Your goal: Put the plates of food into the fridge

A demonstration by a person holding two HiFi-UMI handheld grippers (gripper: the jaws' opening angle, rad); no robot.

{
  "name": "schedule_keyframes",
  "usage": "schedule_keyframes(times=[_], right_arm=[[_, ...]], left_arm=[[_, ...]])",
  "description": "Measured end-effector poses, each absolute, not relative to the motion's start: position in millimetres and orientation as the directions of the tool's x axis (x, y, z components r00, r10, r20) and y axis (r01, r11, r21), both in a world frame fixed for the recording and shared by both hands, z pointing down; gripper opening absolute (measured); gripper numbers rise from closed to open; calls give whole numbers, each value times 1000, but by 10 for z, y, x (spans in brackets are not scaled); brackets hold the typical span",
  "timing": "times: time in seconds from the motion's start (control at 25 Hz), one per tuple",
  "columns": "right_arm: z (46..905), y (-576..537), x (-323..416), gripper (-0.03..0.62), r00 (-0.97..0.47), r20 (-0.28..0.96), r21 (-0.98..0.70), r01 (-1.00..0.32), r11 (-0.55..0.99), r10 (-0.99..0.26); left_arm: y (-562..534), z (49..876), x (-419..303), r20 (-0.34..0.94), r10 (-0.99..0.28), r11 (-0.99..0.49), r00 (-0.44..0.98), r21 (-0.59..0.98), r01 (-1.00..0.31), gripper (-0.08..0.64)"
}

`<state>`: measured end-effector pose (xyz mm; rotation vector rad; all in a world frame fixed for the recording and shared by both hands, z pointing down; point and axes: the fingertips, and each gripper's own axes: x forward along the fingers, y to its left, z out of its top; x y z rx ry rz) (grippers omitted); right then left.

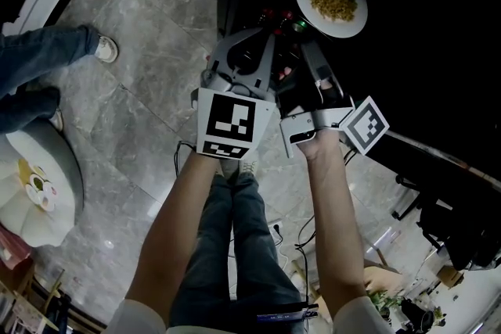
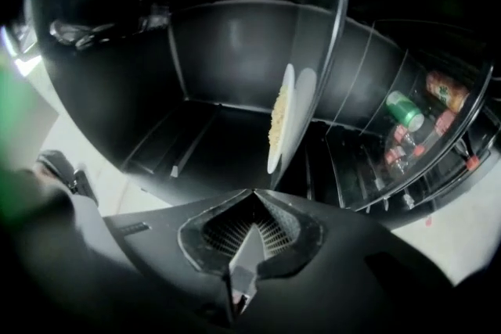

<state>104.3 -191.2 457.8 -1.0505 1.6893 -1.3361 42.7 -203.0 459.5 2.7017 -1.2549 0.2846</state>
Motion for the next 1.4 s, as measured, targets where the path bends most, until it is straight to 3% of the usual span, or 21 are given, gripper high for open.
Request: schedule_keyframes(times=[0.28, 0.6, 1.4], right_arm=[[4496, -1736, 939, 9, -443, -67, -974, -167, 156, -894], [4494, -1391, 867, 9, -532, 28, -886, -404, 225, -846], [3491, -499, 776, 9, -584, 128, -548, -715, 434, -801]], left_arm=[[-1940, 4524, 347, 229, -743, -628, 628, 84, -774, 6], [-1688, 4414, 249, 253, -748, -615, 613, 81, -784, 6], [-918, 3584, -161, 298, -796, -520, 527, 109, -847, 6]])
